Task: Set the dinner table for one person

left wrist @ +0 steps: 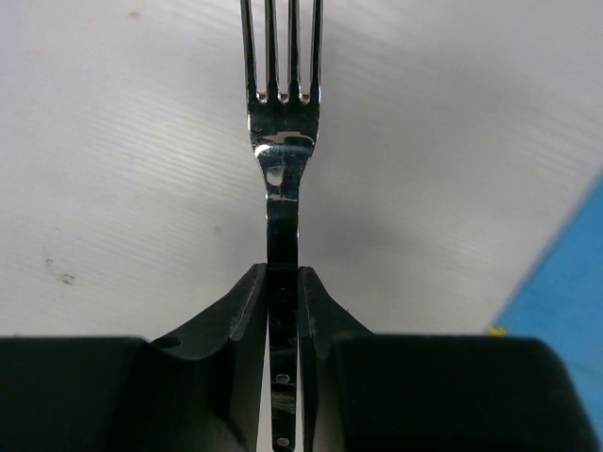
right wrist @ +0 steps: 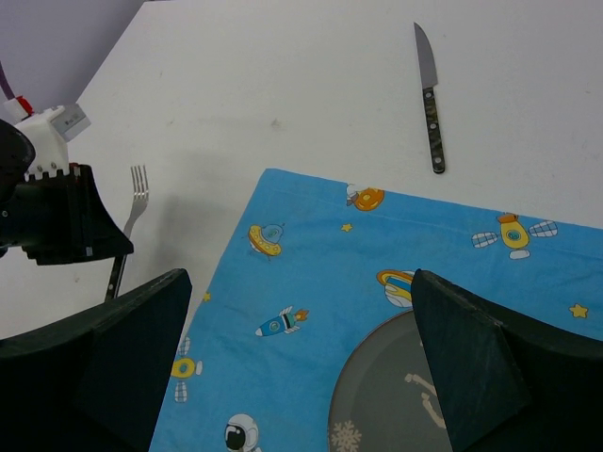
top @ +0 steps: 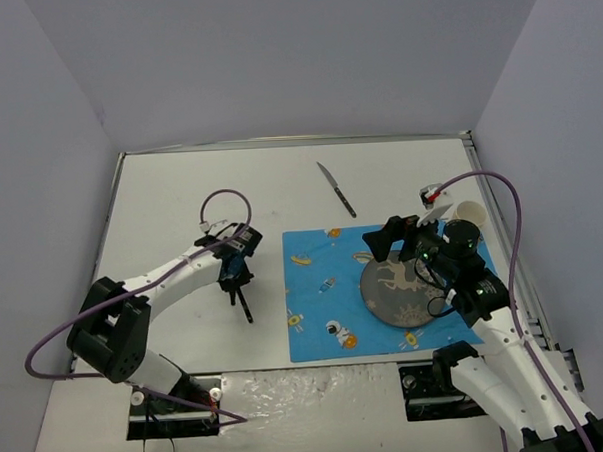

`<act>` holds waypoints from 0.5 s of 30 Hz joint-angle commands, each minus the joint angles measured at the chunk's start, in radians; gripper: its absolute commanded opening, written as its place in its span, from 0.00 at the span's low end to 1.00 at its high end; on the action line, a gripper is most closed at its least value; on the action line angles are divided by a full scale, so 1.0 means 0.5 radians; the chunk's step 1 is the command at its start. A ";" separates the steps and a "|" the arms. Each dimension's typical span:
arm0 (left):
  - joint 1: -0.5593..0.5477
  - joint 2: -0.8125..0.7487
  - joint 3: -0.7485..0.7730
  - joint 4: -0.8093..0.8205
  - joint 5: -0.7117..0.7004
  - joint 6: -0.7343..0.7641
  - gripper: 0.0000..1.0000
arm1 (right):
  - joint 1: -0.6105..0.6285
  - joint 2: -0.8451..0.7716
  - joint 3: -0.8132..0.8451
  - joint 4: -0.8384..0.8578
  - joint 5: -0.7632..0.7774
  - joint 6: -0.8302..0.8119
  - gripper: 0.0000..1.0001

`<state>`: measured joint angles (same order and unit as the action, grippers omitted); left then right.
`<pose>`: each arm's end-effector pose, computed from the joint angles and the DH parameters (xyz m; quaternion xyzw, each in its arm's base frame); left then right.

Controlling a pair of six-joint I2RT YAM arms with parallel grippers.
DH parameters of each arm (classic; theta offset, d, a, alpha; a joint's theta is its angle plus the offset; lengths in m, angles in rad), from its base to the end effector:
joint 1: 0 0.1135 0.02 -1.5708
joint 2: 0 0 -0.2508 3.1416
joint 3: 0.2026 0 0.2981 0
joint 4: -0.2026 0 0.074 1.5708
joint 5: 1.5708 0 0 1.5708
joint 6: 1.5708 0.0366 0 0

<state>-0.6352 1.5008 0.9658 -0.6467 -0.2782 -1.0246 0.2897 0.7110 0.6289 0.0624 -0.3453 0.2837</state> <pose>0.2681 -0.1851 0.1654 -0.2143 0.9481 -0.0495 0.2296 0.2210 0.0788 0.3109 -0.1224 0.7031 0.3127 0.6269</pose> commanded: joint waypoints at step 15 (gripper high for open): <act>-0.845 0.780 1.022 -0.002 0.004 0.024 0.00 | 0.010 -0.244 0.196 -0.285 0.414 -0.012 1.00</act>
<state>-1.0469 1.9072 1.4288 -0.6670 -0.2740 -0.9985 0.2897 0.6148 0.6771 -0.0762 -0.2127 0.2871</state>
